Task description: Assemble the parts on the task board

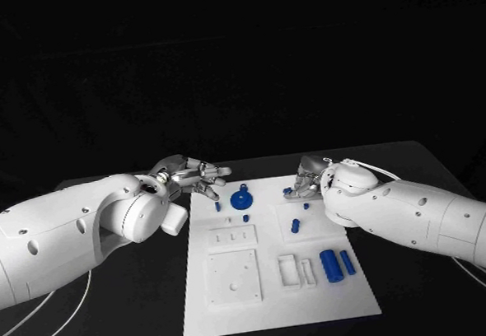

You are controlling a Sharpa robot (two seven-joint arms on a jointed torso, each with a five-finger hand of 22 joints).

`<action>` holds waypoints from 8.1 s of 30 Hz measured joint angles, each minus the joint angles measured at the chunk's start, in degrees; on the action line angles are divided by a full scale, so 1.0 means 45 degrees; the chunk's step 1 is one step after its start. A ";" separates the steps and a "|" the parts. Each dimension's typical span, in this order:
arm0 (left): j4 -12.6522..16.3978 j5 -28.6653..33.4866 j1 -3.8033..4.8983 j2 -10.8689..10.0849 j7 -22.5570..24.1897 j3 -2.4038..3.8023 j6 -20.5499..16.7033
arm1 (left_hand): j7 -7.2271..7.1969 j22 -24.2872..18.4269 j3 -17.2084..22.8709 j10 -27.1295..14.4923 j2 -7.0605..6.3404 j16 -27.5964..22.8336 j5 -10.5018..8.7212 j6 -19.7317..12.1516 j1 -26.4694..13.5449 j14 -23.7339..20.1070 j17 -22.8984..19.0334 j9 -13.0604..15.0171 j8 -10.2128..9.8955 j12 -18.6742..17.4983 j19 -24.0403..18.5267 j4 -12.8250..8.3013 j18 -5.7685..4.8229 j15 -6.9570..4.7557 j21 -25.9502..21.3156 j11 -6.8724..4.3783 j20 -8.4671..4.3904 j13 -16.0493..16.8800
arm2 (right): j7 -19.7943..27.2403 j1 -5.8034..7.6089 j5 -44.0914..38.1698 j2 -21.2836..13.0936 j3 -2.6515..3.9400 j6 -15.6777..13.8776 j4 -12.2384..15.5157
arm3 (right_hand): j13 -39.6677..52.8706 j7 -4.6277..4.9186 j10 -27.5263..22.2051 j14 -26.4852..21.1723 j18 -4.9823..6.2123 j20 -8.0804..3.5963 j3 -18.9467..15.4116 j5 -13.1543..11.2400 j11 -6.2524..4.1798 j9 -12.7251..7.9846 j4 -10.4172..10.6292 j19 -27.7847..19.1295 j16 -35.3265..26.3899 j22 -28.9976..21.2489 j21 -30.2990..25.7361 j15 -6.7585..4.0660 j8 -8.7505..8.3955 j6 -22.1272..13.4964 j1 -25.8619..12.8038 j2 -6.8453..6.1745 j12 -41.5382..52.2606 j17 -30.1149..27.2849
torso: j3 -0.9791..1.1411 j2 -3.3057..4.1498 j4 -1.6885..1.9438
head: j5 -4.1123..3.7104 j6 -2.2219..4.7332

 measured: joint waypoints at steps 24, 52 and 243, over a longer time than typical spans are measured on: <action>0.0017 -0.0002 0.0000 0.0053 -0.0011 0.0000 0.0094 | 0.0045 -0.0056 0.0004 0.0001 0.0000 0.0000 0.0000 -0.0045 0.0000 0.0000 -0.0071 0.0000 0.0000 0.0000 0.0000 0.0068 0.0000 0.0000 0.0053 -0.0001 0.0000 -0.0002 | 0.0000 -0.0008 -0.0586 0.0578 -0.0191 -0.0241 -0.0448 | -0.0016 0.0000 -0.0011 -0.0002 -0.0001 0.0001 0.1152 -0.0702 -0.0010 -0.0004 -0.1139 0.0001 0.0000 -0.0001 -0.0050 0.0001 0.0000 -0.0002 0.0237 0.0002 0.0000 -0.0013 | 0.0028 -0.0009 -0.0027 | 0.0068 -0.0118; 0.0013 -0.0003 0.0000 0.0057 -0.0127 0.0000 0.0257 | 0.0043 -0.0088 0.0004 0.0001 -0.0052 0.0000 0.0000 -0.0136 0.0051 0.0001 -0.0116 -0.0001 0.0000 0.0000 -0.0045 0.0067 0.0001 0.0001 0.0052 -0.0001 0.0046 -0.0003 | 0.0656 -0.0016 -0.0652 0.0617 -0.0289 -0.0894 -0.0725 | -0.0004 0.0070 -0.0038 -0.0002 0.0000 0.0001 0.4605 0.1776 0.0013 -0.0073 -0.4851 0.0001 0.0000 0.0008 0.0097 0.0002 -0.0142 0.0431 0.0068 0.0992 0.0000 0.0008 | 0.0050 -0.0028 -0.0052 | 0.0081 -0.0094; -0.0541 -0.7148 -0.0324 0.1945 -0.4892 -0.0663 0.0979 | -0.0636 0.5814 0.5347 0.1115 -0.0333 0.6371 0.4877 0.1377 -0.3052 0.1787 0.6463 0.2814 0.0135 0.6816 0.1622 -0.1655 0.0205 -0.1406 0.3024 -0.1433 -0.1113 0.1671 | 0.4763 -0.0554 0.7242 -0.3241 0.2786 -0.3752 0.2940 | -0.2109 0.0724 -0.1492 -0.0552 0.0301 0.0273 -0.1775 0.4148 0.0470 -0.0157 -0.0442 0.0002 -0.1379 -0.0860 -0.3012 0.0272 -0.0045 -0.3329 0.0318 0.0858 -0.0739 -0.1355 | 0.0034 -0.0038 -0.0038 | 0.0925 -0.0909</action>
